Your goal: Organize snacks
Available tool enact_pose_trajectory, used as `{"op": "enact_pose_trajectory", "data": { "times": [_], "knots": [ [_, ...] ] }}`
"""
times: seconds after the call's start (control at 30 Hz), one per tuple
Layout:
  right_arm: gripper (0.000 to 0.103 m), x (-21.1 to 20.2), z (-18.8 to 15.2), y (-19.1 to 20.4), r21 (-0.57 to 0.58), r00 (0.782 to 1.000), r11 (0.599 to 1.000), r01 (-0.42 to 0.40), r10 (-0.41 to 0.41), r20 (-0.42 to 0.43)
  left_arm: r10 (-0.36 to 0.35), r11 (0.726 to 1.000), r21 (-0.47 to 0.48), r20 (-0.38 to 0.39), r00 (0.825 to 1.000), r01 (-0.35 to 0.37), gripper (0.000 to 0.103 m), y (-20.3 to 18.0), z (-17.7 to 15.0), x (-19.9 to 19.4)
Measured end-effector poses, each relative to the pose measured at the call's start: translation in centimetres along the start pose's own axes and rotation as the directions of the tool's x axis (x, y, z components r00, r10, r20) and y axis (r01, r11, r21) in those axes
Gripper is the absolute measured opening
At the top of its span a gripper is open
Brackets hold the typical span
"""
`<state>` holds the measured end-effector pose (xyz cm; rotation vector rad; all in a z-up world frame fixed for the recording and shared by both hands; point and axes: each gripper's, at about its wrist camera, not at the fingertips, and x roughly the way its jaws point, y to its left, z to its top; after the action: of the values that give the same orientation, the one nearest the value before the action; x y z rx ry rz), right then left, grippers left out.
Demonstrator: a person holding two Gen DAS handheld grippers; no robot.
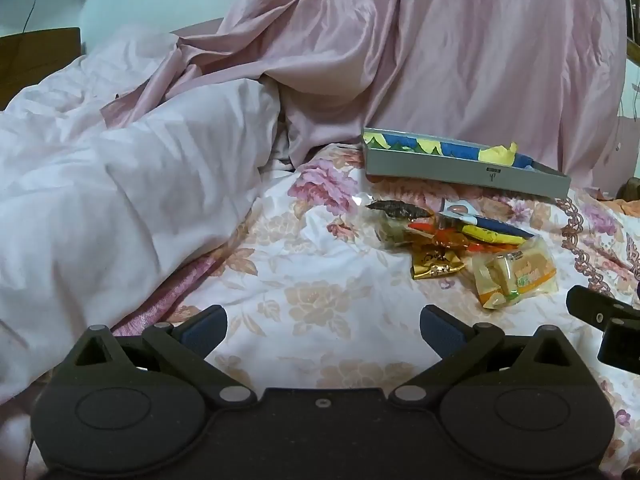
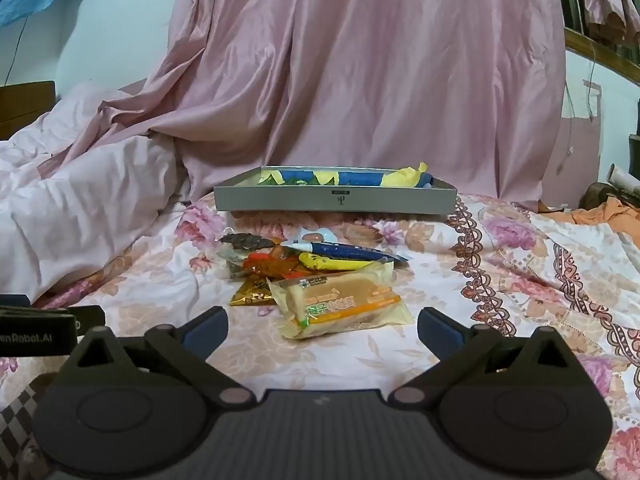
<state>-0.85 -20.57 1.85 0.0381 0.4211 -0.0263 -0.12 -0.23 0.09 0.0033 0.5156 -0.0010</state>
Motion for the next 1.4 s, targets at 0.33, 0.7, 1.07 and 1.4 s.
{"op": "enact_pose_trajectory", "data": {
  "times": [0.33,0.7,1.07,1.4],
  "knots": [
    [0.103,0.05,0.00,-0.04,0.003,1.000,1.000,0.001,-0.001,-0.003,-0.029,0.999,-0.025,-0.003,1.000,0.029,0.102,0.42,0.20,-0.15],
    [0.103,-0.05,-0.04,0.16,0.005,1.000,1.000,-0.002,0.002,-0.006,-0.029,0.999,-0.025,-0.002,1.000,0.029,0.102,0.40,0.01,-0.07],
    [0.103,0.03,-0.10,0.23,0.006,1.000,1.000,-0.004,0.004,-0.008,-0.031,0.999,-0.023,-0.003,1.000,0.031,0.102,0.38,-0.13,-0.02],
    [0.103,-0.01,-0.07,0.29,0.007,1.000,1.000,-0.006,0.006,-0.007,-0.037,0.999,-0.023,-0.014,0.999,0.036,0.102,0.47,-0.42,0.21]
  ]
}}
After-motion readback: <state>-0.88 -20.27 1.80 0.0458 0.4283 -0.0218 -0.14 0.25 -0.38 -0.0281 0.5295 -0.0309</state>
